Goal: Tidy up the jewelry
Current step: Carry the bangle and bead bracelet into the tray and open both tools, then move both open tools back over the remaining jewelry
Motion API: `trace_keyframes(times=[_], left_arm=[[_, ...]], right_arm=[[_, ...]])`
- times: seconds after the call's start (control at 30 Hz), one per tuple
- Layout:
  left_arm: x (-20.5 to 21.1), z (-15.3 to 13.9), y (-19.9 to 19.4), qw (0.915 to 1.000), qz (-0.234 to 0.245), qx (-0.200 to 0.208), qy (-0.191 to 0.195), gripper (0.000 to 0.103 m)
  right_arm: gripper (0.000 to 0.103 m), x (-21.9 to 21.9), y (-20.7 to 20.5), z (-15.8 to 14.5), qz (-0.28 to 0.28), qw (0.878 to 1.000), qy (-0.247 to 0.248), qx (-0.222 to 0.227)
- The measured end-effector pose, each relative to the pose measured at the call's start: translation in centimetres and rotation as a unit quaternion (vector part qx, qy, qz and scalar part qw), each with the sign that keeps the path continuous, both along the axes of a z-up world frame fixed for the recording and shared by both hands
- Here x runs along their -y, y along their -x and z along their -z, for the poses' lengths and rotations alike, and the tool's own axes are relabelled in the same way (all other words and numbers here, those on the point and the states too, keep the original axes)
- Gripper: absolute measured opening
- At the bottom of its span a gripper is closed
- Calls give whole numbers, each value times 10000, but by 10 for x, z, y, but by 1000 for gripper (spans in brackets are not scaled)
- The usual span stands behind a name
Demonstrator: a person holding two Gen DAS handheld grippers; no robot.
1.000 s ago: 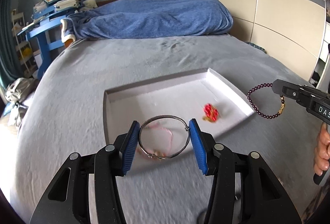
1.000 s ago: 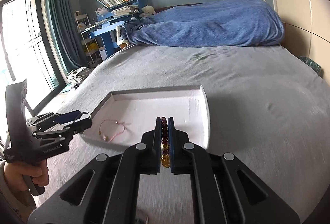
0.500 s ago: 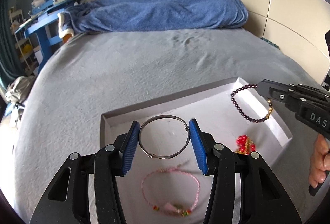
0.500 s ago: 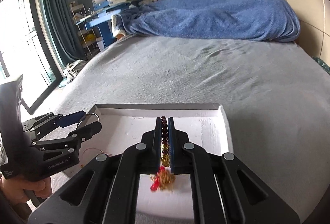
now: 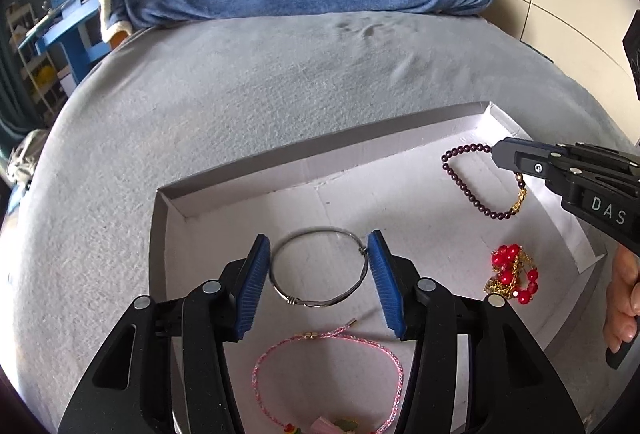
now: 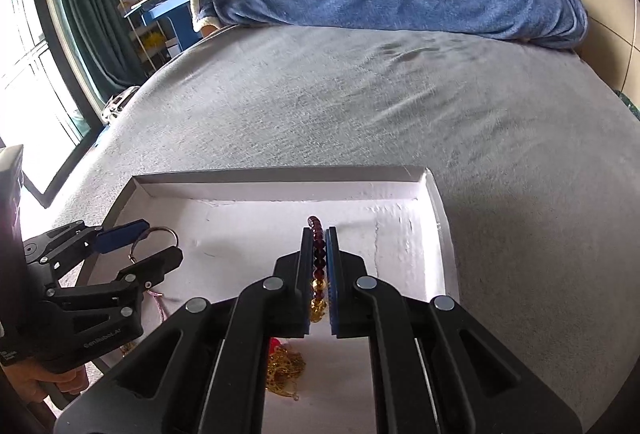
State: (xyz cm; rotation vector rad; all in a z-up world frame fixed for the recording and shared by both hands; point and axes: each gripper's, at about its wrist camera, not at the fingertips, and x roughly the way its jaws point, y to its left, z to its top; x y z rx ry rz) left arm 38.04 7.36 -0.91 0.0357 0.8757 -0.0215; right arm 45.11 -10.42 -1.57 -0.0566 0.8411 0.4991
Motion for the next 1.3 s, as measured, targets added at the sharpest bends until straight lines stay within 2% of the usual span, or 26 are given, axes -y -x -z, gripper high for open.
trace_keyframes(times=[0.03, 0.17, 0.23, 0.3, 0.33, 0.4, 0.47, 0.57, 0.83, 1.3], left_arm=[[0, -2, 2, 10000, -1, 48, -9, 57], [1, -10, 11, 9996, -20, 283, -46, 78], [2, -14, 16, 9992, -22, 387, -35, 80], [3, -19, 23, 9989, -28, 465, -29, 91], [4, -21, 26, 9986, -25, 533, -41, 92], [6, -27, 37, 9976, -24, 689, -61, 93], [6, -33, 44, 9970, -62, 774, 6, 93], [7, -43, 63, 9952, -58, 964, 185, 95], [16, -55, 114, 9914, -55, 1253, 371, 97], [24, -58, 188, 9889, -96, 1409, 463, 98]], right_arm=[[10, 1, 2, 0, 2, 10000, 27, 32], [36, 5, 12, -6, 17, 9998, -71, 167], [44, 7, 17, -11, 17, 9995, -126, 277], [58, 11, 25, -16, 3, 9991, -185, 387], [66, 12, 27, -18, 1, 9988, -209, 435], [73, 16, 37, -24, 11, 9979, -289, 587], [85, 23, 49, -29, 52, 9966, -358, 743], [95, 31, 68, -35, 40, 9948, -437, 918], [97, 48, 119, -41, -17, 9914, -293, 1275], [97, 71, 175, -39, 85, 9900, -252, 1384]])
